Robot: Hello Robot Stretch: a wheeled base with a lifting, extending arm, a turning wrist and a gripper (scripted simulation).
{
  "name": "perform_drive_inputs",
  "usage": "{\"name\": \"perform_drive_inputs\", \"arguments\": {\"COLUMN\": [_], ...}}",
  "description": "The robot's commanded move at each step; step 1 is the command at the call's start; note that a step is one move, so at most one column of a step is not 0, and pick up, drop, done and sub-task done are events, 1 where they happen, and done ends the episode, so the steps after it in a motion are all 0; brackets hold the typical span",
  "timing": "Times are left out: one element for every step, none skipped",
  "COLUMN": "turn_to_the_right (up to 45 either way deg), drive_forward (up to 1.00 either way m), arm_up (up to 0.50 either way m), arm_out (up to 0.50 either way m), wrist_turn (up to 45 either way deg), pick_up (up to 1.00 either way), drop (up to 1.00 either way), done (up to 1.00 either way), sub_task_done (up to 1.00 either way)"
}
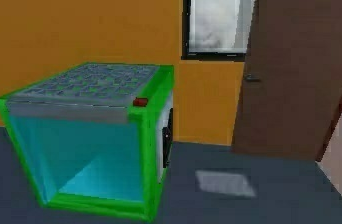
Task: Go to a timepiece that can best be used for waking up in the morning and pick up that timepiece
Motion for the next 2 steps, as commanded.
{"name": "perform_drive_inputs", "arguments": {"turn_to_the_right": [24.0, 0.0], "drive_forward": [0.00, 0.45], "arm_up": [0.00, 0.00], "arm_out": [0.00, 0.00], "wrist_turn": [0.0, 0.0], "pick_up": [0.00, 0.00], "drop": [0.00, 0.00], "done": [0.00, 0.00], "sub_task_done": [0.00, 0.00]}}
